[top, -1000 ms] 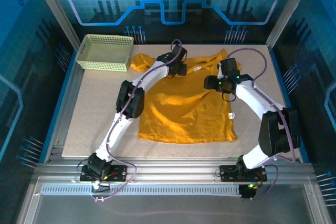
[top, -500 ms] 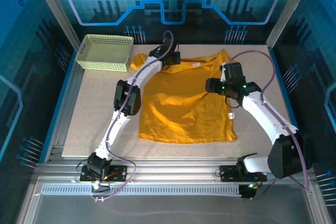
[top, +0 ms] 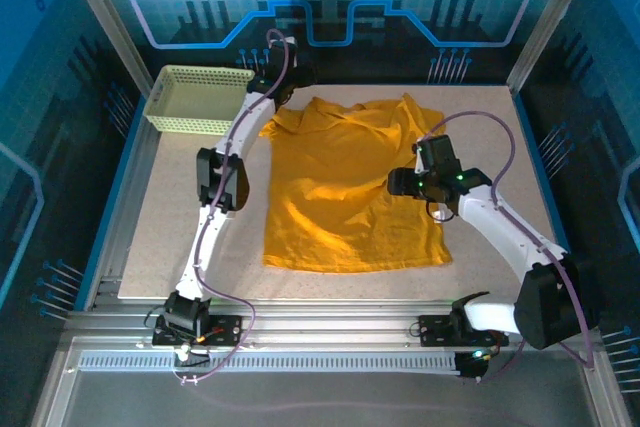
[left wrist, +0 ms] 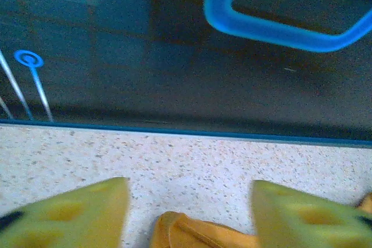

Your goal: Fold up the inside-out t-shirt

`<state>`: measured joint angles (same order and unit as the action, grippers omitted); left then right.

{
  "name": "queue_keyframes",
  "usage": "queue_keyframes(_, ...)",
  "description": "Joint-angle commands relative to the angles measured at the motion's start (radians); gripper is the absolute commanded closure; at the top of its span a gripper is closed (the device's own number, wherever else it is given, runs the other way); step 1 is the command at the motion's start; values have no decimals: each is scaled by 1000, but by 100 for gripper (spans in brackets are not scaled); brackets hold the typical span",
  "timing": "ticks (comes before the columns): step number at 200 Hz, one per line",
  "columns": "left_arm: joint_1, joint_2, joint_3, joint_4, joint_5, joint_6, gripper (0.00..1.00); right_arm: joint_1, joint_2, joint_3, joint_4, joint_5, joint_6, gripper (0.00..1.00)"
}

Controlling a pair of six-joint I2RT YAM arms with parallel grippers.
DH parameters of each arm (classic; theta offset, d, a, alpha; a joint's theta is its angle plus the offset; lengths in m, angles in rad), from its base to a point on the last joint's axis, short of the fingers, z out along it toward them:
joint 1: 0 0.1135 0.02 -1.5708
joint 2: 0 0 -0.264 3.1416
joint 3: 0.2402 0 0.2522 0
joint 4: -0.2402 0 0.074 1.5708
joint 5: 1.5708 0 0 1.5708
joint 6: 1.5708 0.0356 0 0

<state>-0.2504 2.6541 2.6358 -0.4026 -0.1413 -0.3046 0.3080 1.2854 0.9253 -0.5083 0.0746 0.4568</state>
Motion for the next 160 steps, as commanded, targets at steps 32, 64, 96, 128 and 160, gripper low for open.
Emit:
queue_keyframes(32,-37,-412,-404,-291,13,-117,19,31,28,-40,-12,-6,77,26)
queue_keyframes(64,-134,-722,-993,-140,17,-207,14,33,99,-95,20,-46,119,26)
queue_keyframes(96,-193,-816,-1272,-70,92,-291,16,26,218,-84,69,-93,151,29)
queue_keyframes(128,-200,-870,-1452,10,78,-324,17,-31,348,-52,109,-125,180,31)
queue_keyframes(160,-200,-837,-1502,68,126,-392,17,-78,442,40,124,-121,181,31)
